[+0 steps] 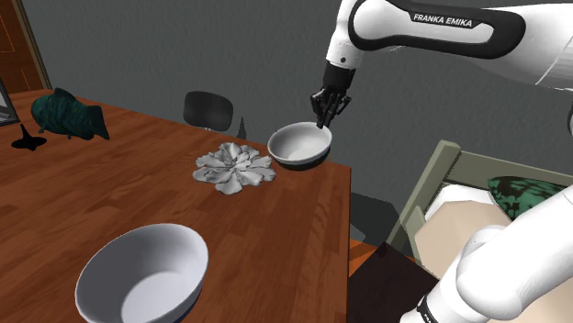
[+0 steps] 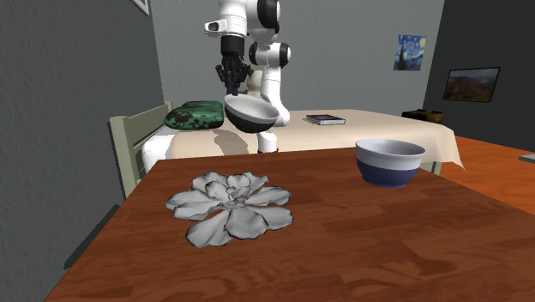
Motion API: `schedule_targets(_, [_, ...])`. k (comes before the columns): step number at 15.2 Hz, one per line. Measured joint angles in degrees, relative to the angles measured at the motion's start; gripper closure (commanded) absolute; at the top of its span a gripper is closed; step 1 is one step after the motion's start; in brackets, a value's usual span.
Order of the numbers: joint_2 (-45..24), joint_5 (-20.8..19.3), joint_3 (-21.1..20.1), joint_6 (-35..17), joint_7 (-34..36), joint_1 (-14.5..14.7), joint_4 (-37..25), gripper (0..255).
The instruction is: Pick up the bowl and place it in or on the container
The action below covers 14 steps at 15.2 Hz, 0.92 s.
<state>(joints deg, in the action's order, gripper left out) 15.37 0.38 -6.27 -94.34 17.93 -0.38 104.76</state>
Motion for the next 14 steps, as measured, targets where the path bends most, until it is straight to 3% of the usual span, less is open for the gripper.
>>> schedule_targets(7, [0.0,0.8,-5.9,1.9,8.9,3.3,-1.9,255])
schedule_targets(14, [-3.8,0.5,-12.7,4.3,19.3,6.7,-7.9,255])
